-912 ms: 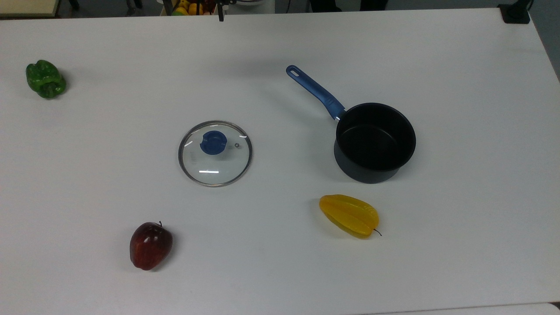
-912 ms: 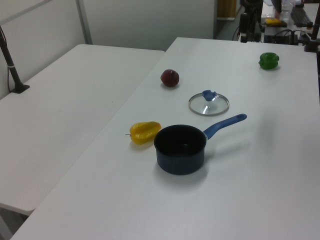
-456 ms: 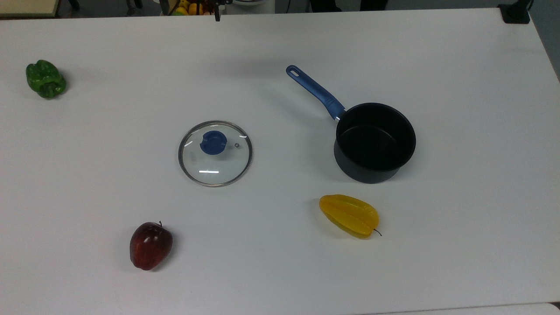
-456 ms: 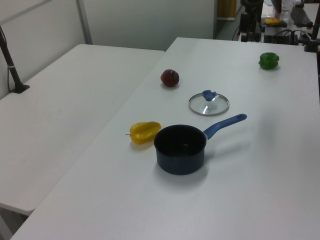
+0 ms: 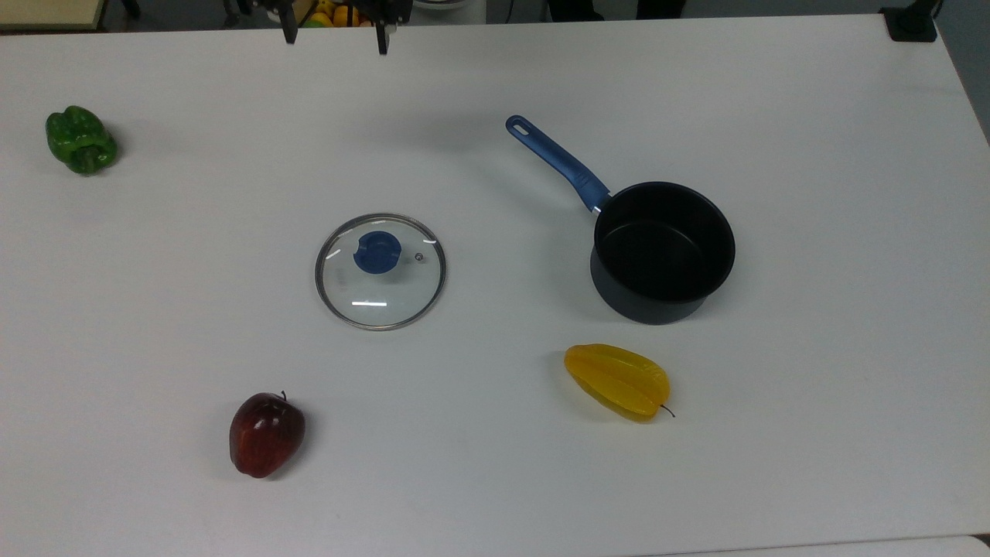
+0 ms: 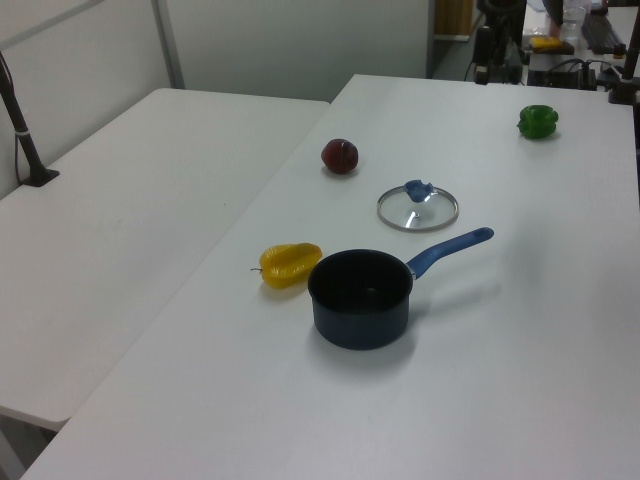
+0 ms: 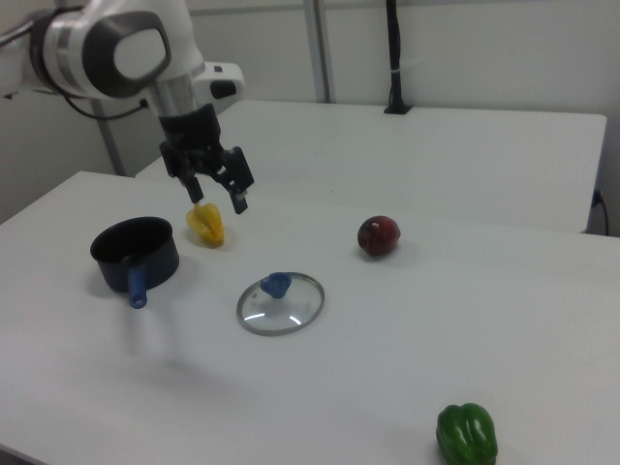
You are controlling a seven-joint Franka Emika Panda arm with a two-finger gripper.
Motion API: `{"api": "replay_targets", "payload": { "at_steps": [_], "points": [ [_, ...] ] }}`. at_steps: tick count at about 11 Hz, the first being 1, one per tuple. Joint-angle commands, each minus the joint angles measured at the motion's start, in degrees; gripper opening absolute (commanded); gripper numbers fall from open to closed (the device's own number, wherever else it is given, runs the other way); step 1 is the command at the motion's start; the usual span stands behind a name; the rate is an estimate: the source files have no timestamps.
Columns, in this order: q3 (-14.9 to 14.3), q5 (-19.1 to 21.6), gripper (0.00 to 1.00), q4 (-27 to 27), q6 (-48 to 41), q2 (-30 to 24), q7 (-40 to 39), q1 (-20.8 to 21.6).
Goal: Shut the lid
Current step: 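Move the gripper from rest toward the glass lid's blue knob, then lower the open gripper onto the blue knob and close on it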
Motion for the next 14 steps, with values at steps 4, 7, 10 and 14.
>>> {"api": "replay_targets", "payload": {
  "at_steps": [4, 7, 10, 14],
  "points": [
    [0.3, 1.4, 1.00, -14.0, 26.3, 4.5, -0.5, 0.4],
    [0.4, 1.4, 1.00, -17.5, 39.1, 8.7, 0.7, 0.8],
    [0.7, 0.9, 1.00, -17.3, 45.1, 13.7, 0.8, 1.4],
    [0.6, -0.9, 1.00, -16.8, 47.8, 17.8, 0.8, 1.6]
  ]
}}
